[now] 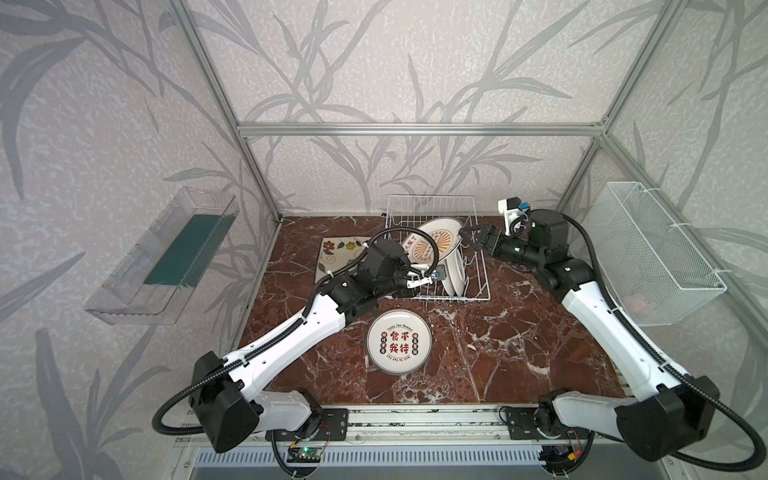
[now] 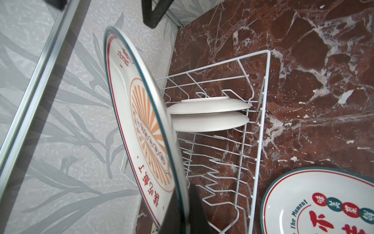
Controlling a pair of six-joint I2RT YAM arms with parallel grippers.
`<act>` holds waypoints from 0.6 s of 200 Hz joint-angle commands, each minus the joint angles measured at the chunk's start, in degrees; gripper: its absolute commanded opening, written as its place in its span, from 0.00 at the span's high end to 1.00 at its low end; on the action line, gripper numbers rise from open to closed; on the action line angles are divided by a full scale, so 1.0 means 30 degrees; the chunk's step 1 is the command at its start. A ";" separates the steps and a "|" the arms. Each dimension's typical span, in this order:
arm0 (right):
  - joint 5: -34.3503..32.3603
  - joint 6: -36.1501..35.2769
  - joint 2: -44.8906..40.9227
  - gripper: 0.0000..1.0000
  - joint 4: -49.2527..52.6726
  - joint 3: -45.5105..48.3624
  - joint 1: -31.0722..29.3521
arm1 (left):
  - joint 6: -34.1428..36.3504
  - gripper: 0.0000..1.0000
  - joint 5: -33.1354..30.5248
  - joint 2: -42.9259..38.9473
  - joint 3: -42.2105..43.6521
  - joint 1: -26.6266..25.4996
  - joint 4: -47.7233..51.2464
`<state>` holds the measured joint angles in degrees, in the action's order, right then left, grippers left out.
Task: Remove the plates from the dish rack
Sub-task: 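Lift the sunburst plate upward out of the rack with the left gripper, then grasp the raised sunburst plate's edge with the right gripper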
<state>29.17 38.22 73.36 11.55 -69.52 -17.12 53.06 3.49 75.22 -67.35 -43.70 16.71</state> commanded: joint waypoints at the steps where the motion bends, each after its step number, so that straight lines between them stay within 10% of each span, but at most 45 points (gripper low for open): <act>1: -0.0839 0.0165 0.0554 0.12 0.0330 -0.0789 -0.0351 | 0.2507 1.00 -0.1114 -0.0231 0.0082 -0.0381 -0.2200; 120: -0.2474 -0.0211 0.2868 0.58 0.2882 -0.2474 -0.1292 | 0.6571 1.00 -0.2714 -0.0574 0.3231 -0.0663 -0.6302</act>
<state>23.44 38.92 81.01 17.15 -74.43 -20.12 67.59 -3.22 75.33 -60.25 -45.39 7.70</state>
